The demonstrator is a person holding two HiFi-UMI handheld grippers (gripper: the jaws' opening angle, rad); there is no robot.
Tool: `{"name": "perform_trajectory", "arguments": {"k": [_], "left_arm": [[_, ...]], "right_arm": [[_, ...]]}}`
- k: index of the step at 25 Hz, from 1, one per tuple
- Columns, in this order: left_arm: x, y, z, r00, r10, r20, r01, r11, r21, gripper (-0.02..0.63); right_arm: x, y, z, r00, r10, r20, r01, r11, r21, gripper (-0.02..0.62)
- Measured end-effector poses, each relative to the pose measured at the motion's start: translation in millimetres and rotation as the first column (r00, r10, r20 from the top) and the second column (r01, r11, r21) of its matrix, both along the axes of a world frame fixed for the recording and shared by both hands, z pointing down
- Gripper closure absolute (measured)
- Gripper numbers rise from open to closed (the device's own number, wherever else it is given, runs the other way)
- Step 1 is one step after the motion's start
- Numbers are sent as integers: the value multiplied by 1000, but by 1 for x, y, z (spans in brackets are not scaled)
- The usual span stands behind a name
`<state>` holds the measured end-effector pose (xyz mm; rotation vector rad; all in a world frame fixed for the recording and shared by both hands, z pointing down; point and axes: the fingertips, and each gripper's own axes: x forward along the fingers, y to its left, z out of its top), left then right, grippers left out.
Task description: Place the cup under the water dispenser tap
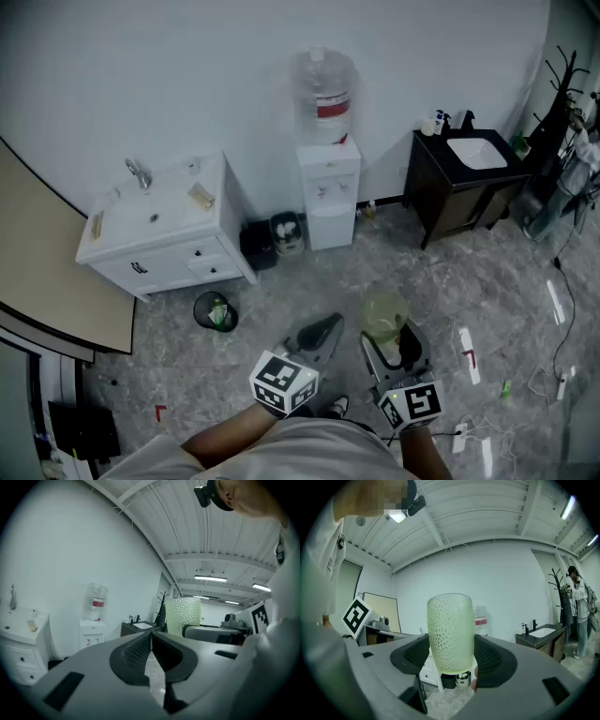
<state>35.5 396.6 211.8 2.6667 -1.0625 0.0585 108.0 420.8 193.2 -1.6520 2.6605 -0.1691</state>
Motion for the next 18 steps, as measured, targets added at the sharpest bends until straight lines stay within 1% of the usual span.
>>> {"name": "perform_trajectory", "arguments": {"k": [4,11,15,18], "left_arm": [[5,-1,2,1000,3,4,-3,1000,1,588],[9,-4,9,1000,4,19,-4,1000,-15,588],[12,-9,20,999,-7,45,8,1000,-21,588],[13,-13,28,999,-24,47,25,999,-29,588]], "right_arm": [[1,-3,-4,1000,-15,-11,15,1000,7,285],[4,-7,-6,998,-52,40,52,999,7,285],[13,-18,0,998,-54,35,54,998,14,285],[19,-30,6,997,-64,34,64,998,21,285]]}}
